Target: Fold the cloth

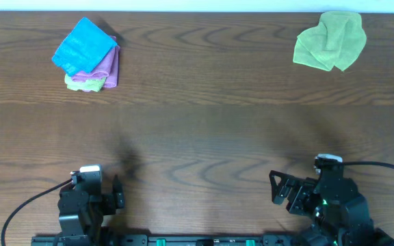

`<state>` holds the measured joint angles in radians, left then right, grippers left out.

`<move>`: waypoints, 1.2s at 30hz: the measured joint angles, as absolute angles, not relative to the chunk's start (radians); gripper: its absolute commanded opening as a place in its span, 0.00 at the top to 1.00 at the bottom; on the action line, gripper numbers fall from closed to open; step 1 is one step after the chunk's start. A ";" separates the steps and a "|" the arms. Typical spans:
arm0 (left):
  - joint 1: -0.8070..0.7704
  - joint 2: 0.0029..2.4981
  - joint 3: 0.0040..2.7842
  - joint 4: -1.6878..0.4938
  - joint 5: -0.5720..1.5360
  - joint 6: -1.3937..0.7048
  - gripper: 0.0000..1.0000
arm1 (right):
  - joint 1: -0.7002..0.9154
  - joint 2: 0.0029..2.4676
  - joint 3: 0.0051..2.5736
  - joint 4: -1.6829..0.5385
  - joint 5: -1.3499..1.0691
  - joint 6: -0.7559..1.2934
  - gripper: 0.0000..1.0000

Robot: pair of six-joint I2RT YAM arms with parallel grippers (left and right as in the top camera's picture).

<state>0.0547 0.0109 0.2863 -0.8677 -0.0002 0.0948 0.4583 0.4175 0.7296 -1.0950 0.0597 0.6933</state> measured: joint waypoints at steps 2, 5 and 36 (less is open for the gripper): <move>0.055 0.011 0.286 -0.868 -0.001 0.095 0.05 | 0.458 0.418 0.730 -1.095 0.060 0.693 0.01; 0.055 0.011 0.286 -0.868 0.000 0.095 0.05 | 0.458 0.418 0.730 -1.095 0.060 0.693 0.01; 0.055 0.010 0.287 -0.868 0.000 0.095 0.05 | 0.080 0.157 0.258 -0.721 0.149 0.254 0.01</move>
<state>0.0547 0.0101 0.2867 -0.8680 -0.0002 0.0948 0.0795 0.1574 0.2577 -0.7208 0.1490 0.2539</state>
